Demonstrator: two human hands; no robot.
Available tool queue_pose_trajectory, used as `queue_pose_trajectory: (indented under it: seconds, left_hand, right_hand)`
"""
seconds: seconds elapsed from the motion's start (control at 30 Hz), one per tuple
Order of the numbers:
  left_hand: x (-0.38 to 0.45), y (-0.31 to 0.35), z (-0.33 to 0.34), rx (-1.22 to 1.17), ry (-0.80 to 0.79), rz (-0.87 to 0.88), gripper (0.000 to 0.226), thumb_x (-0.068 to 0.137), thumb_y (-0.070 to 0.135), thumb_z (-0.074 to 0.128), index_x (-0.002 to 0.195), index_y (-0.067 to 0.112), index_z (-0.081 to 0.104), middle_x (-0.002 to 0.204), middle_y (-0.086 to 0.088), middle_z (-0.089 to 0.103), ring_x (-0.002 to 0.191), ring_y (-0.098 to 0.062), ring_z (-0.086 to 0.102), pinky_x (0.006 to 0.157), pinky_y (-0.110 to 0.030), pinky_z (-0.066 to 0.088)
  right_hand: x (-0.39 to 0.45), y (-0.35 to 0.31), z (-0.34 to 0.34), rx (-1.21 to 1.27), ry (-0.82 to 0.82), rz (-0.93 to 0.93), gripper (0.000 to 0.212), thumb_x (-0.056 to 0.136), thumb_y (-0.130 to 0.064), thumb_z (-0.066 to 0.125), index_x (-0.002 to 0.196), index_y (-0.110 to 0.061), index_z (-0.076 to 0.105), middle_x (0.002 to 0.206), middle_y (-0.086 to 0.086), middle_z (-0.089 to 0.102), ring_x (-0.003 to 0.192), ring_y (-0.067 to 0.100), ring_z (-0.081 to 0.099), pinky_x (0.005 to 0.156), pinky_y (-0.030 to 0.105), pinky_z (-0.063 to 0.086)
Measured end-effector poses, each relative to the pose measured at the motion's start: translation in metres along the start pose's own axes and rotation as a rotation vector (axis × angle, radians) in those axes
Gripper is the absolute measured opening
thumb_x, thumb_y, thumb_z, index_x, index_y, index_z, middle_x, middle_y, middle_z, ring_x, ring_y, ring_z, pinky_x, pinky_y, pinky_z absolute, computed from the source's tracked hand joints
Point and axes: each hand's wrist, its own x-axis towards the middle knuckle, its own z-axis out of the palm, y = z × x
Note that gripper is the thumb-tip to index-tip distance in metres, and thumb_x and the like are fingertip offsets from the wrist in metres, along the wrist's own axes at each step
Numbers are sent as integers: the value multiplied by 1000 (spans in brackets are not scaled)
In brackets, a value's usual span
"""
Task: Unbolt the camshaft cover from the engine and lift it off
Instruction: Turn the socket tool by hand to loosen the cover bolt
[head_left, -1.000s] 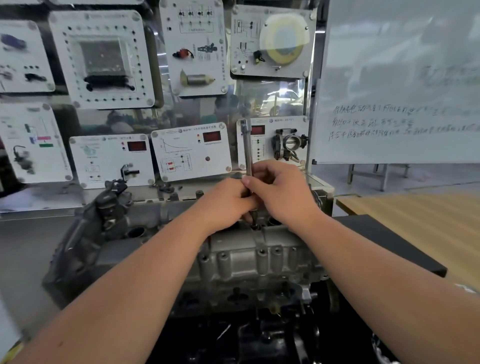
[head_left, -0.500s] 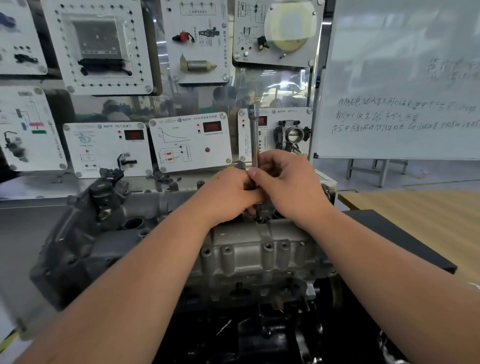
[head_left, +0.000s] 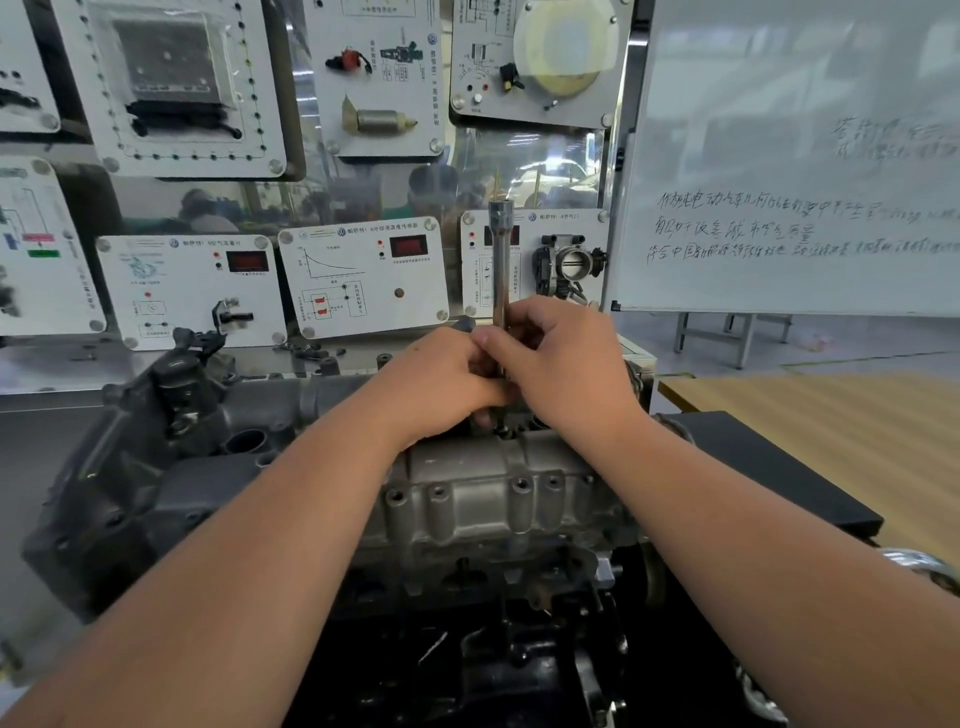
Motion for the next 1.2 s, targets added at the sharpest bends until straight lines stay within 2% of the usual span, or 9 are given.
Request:
queue_pose_trajectory:
  seconds: [0.23, 0.37, 0.5, 0.6, 0.7, 0.87, 1.0, 1.1, 1.2]
  left_hand:
    - [-2, 0, 0, -50, 29, -18, 7, 85, 19, 76, 80, 15, 76, 74, -10, 76, 62, -15, 71, 82, -45, 56]
    - [-6, 3, 0, -77, -5, 0, 25, 63, 44, 71, 83, 28, 73, 76, -8, 74, 55, -12, 59, 72, -39, 52]
    - [-5, 3, 0, -36, -2, 6, 36, 50, 62, 63, 82, 46, 68, 70, 8, 72, 48, -4, 56, 60, -36, 50]
    - [-4, 2, 0, -37, 8, -4, 52, 51, 63, 65, 88, 27, 70, 79, -2, 74, 54, -9, 59, 72, -51, 57]
    - [-5, 4, 0, -56, -20, 13, 39, 54, 58, 62, 79, 32, 74, 69, -1, 73, 57, -12, 63, 75, -47, 57]
    - [-5, 2, 1, -33, -21, 22, 16, 64, 40, 64, 78, 43, 72, 69, -4, 73, 55, -12, 61, 74, -45, 56]
    - [-3, 1, 2, -45, -16, 13, 27, 54, 59, 66, 79, 50, 68, 66, 7, 70, 52, -10, 59, 65, -36, 51]
    - [-1, 1, 2, -58, 6, 20, 10, 72, 41, 72, 77, 49, 69, 66, 9, 70, 50, -8, 59, 65, -33, 51]
    - [-2, -3, 0, -55, -15, 50, 35, 89, 18, 68, 67, 44, 72, 59, 8, 68, 52, -7, 61, 64, -30, 48]
  right_hand:
    - [0, 1, -3, -20, -62, -46, 17, 96, -21, 62, 86, -12, 72, 70, 6, 67, 69, 21, 61, 68, 41, 50]
    - [-4, -1, -2, -33, -42, -135, 11, 97, -19, 57, 102, -12, 64, 70, 6, 65, 61, 20, 57, 59, 37, 46]
    - [-3, -2, 0, -56, 1, -161, 24, 95, -27, 66, 86, -5, 63, 72, 7, 63, 70, 23, 57, 66, 37, 46]
    - [-2, 0, 0, -92, 2, -152, 22, 95, -21, 65, 85, -2, 66, 74, 10, 63, 74, 25, 57, 71, 39, 45]
    - [-2, 3, 0, -96, -17, -151, 20, 97, -16, 60, 83, -1, 60, 70, 6, 58, 71, 24, 54, 65, 36, 40]
    - [-4, -1, 1, -41, -35, -174, 28, 99, -20, 55, 127, -14, 59, 76, 1, 66, 58, 6, 55, 56, 24, 46]
    - [-4, -1, 1, -79, 15, -190, 20, 96, -21, 65, 84, -8, 56, 71, -1, 57, 69, 16, 52, 61, 27, 38]
    - [-2, -1, 0, -107, -18, -157, 22, 98, -20, 61, 86, -2, 59, 78, 6, 58, 75, 21, 52, 65, 30, 37]
    - [-2, -2, 0, -88, -84, -143, 19, 102, -18, 53, 91, -3, 56, 85, 8, 60, 81, 23, 54, 70, 36, 42]
